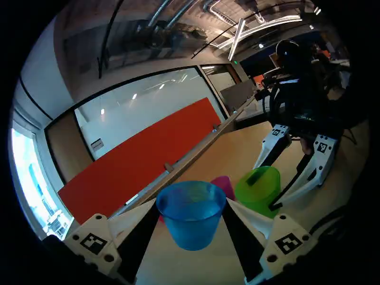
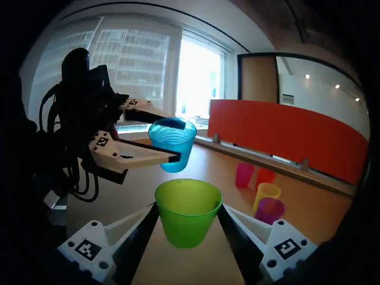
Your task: Pour water
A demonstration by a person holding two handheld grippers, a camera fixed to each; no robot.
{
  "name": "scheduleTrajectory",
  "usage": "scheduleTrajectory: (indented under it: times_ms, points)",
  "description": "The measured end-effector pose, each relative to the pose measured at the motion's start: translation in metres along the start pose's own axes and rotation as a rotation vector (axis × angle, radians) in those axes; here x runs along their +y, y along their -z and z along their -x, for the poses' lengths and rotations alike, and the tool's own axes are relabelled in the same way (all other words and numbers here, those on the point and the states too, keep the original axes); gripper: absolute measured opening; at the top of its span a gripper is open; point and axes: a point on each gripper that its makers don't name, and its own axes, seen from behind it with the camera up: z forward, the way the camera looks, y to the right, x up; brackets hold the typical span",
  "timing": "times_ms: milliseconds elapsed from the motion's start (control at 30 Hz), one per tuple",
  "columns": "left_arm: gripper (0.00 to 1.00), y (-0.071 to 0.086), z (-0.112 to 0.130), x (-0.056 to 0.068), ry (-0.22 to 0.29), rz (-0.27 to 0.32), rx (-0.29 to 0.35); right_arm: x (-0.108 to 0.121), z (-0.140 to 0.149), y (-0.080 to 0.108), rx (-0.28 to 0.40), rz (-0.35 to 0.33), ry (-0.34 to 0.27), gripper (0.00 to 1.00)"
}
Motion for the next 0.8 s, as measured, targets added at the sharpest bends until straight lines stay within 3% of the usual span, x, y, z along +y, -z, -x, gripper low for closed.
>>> scheduleTrajectory:
  times_ms: [200,800]
  points:
    - [0.86,-0.002,-0.003,0.006,-0.061,0.014,0.003,0.000,0.004,-0.003,-0.009,-0.004,-0.001,0.91]
    - [0.86,-0.007,-0.014,0.019,-0.160,0.046,0.010,-0.004,0.006,-0.005,-0.017,-0.015,0.007,0.91]
